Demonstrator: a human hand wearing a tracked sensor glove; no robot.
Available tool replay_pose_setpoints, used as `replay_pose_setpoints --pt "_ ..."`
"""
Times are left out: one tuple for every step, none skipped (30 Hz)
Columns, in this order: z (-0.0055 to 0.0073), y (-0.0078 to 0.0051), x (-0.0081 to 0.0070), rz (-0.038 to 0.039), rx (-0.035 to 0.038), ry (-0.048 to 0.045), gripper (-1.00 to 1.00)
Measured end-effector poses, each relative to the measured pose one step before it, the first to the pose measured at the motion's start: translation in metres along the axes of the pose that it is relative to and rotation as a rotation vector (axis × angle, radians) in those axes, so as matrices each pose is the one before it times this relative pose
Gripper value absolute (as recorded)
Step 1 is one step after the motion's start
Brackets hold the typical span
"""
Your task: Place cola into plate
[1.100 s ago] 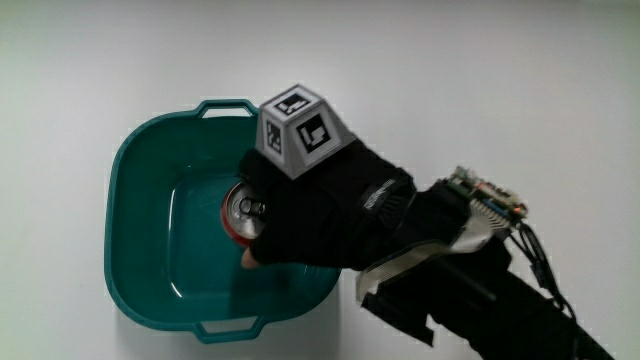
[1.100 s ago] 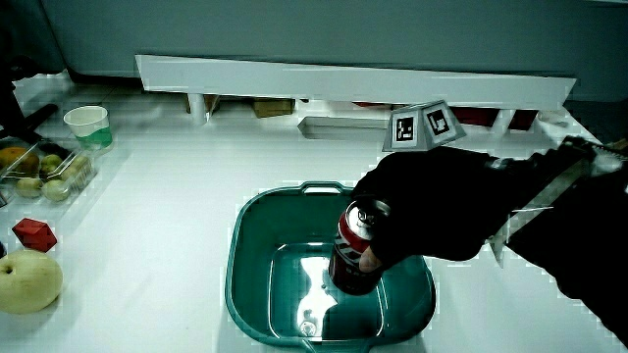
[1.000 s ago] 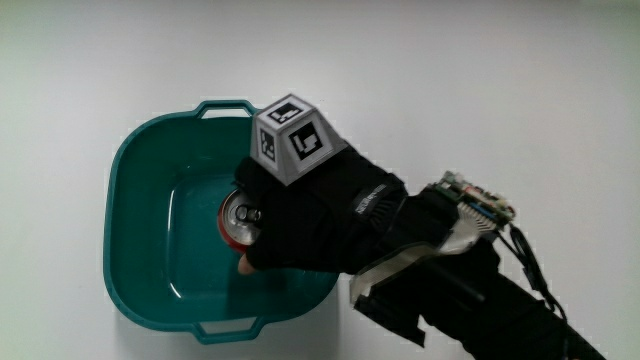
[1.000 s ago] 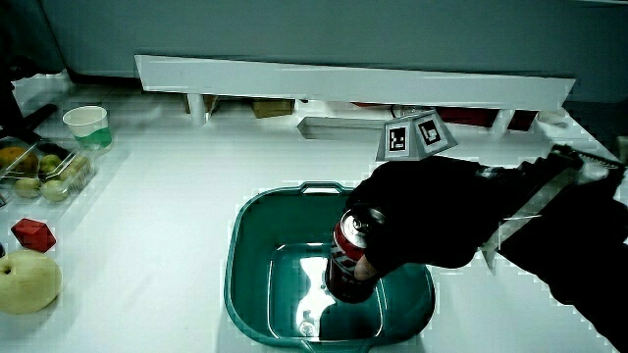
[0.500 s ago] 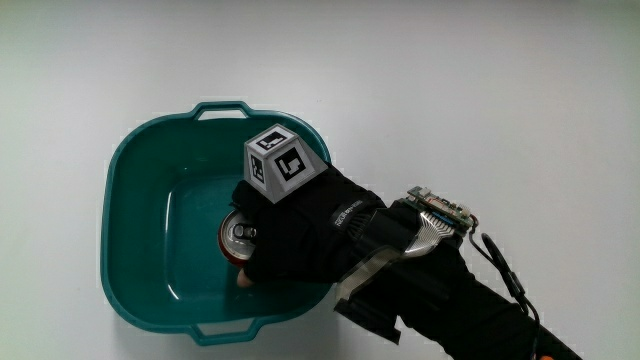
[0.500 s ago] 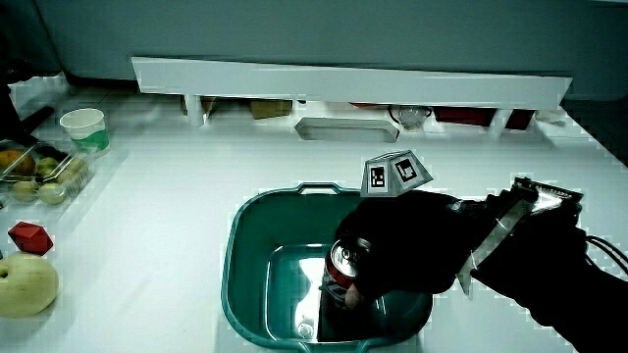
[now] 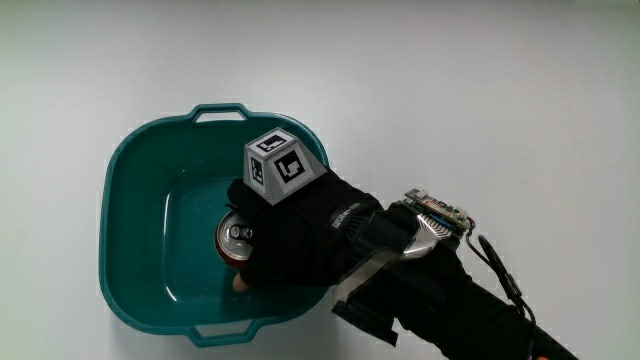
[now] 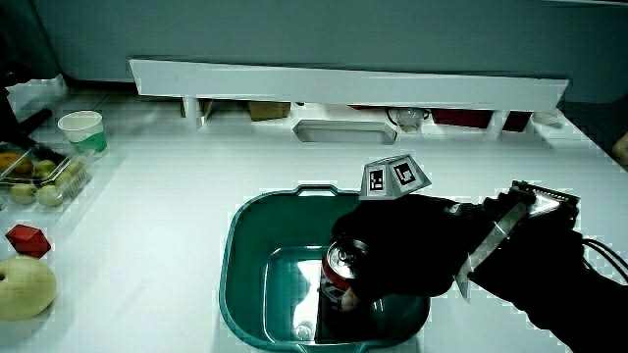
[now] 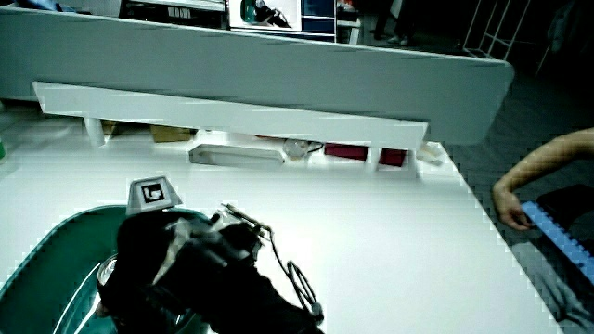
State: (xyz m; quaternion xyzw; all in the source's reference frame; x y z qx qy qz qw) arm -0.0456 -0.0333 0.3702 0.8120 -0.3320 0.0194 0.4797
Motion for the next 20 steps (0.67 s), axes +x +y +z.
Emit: replay_pose_setpoints --pt "-0.00185 0.00173 0.00154 0.00413 -0.03017 0.01182 -0.28" --pt "-0.00124 0.00045 0.00203 -0.00310 -0.00669 0.01618 -0.33" --pt "0.00033 -0.00213 0.00032 0.01135 0.00695 0.00212 -0.39" --pt "0.00016 -0.00154 0.00076 -0.00277 0.00698 -0.00345 -0.44" --pt "-0.00028 -0.00131 0.00141 0.00374 -0.00312 0.00660 -0.50" --pt "-0.00052 -0.00083 0.00160 0.00057 -0.00628 0.00704 -0.56" --pt "0.00016 -0.00190 0.00106 0.00633 0.00356 0.00504 -0.61" --pt "-0.00073 -0.00155 0.00125 -0.00020 -0.02069 0.00254 -0.67" --pt "-0.00048 -0.00220 0.00135 0.00881 0.00409 0.00737 -0.72" --pt "0.00014 -0.00301 0.00128 -0.00188 0.00878 0.00064 -0.78" --pt "0.00150 -0.00410 0.00054 0.00249 0.03376 -0.00288 -0.83" --pt "-0.00035 -0.00158 0.00179 -0.00802 -0.00467 0.00206 -0.89" --pt "-0.00031 -0.00243 0.00170 0.01046 -0.00967 0.01268 -0.94" --pt "-0.00225 -0.00072 0.00311 0.03183 -0.04284 0.01679 -1.00" --pt "-0.00017 -0.00385 0.00378 -0.01666 0.04225 0.01428 -1.00" --pt "-0.00193 -0.00279 0.00382 -0.02404 -0.01188 -0.00825 -1.00" --pt "-0.00319 -0.00267 0.00568 -0.05881 0.01966 -0.01960 -1.00" --pt "-0.00325 -0.00239 0.00577 -0.05881 0.01966 -0.01960 -1.00" --pt "-0.00080 -0.00771 0.00264 -0.00169 0.02125 -0.03144 -1.00" --pt "0.00380 -0.01314 -0.00175 0.07856 0.04957 0.00837 -1.00"
